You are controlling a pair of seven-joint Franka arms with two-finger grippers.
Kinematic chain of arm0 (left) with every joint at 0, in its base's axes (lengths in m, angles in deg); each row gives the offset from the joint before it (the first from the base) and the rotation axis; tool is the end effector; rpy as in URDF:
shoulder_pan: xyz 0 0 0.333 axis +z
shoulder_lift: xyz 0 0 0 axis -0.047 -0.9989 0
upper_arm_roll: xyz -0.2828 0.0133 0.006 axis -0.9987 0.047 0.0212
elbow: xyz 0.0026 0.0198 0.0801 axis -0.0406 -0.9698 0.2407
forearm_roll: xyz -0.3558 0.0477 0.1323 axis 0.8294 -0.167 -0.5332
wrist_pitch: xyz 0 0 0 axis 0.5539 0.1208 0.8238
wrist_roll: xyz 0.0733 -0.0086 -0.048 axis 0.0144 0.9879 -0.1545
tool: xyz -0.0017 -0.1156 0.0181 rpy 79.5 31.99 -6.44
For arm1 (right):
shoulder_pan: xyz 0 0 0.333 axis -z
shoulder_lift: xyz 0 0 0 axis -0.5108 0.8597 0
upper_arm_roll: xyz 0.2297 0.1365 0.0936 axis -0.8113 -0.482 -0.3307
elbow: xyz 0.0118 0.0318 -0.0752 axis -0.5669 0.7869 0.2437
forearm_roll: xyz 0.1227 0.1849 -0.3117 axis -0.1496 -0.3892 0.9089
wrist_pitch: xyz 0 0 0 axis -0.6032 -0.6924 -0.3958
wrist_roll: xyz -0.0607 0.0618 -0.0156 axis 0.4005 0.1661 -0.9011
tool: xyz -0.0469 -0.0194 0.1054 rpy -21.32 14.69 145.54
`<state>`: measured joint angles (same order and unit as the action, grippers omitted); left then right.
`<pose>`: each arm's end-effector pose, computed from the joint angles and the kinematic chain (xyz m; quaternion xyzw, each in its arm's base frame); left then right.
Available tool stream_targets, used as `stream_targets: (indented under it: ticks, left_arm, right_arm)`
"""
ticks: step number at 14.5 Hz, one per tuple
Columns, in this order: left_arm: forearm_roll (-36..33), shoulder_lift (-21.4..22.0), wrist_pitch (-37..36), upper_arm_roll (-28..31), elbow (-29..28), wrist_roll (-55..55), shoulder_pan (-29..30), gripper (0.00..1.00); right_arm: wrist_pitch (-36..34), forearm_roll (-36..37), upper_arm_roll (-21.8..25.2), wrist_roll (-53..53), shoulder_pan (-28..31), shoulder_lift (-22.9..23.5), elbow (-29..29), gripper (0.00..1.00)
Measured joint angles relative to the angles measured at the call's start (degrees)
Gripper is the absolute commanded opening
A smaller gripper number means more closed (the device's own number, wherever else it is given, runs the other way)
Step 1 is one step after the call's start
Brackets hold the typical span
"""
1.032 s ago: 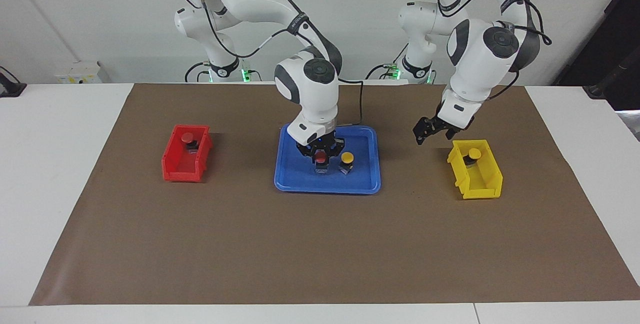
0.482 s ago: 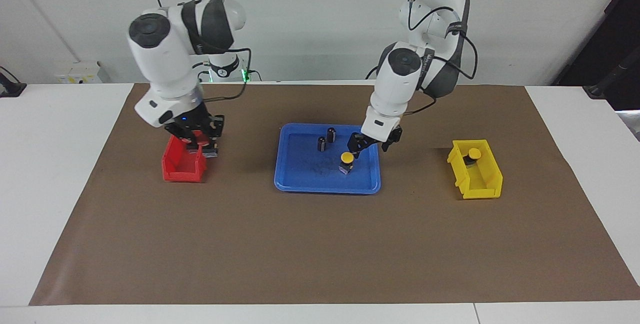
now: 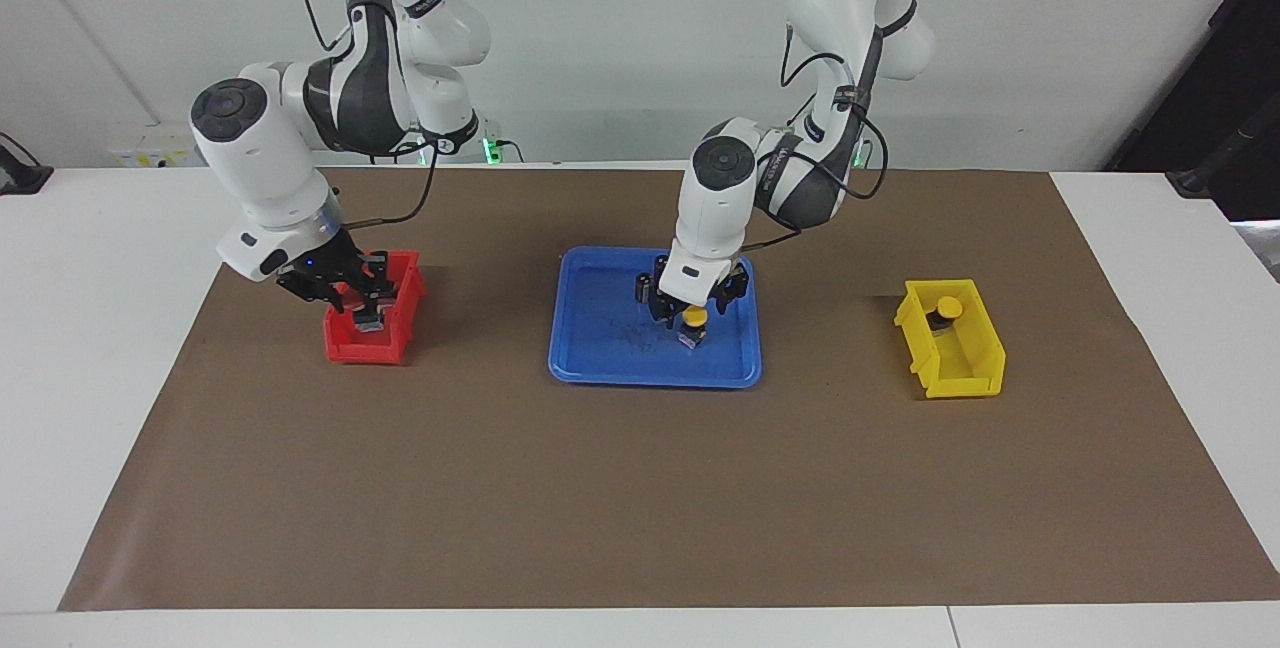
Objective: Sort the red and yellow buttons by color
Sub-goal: 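Grasp the yellow button with the left gripper while the right gripper releases the red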
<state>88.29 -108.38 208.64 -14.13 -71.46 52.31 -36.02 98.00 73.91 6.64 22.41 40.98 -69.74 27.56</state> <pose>0.4799 -0.3892 0.3194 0.9933 0.1151 -0.0117 0.0063 0.5421 -0.0200 0.3941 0.9966 0.0820 -0.0069 0.0083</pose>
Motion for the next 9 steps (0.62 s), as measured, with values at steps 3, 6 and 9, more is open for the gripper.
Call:
stream_targets:
  ticks: [3,6,9]
  left_arm:
    - [0.0,0.0,-0.1,0.0,0.3,1.1,0.0,0.01]
    - [0.0,0.2,-4.6,0.1,3.1,1.8,0.0,0.01]
    - [-0.4,4.1,-13.6,1.1,6.3,0.2,1.6,0.01]
  right_arm:
    - [1.4,0.0,0.0,3.3,2.1,-1.4,2.2,0.16]
    - [6.2,0.0,-0.1,3.6,2.4,-2.2,6.1,0.16]
    - [10.9,0.0,-0.3,3.6,2.2,-2.2,10.0,0.16]
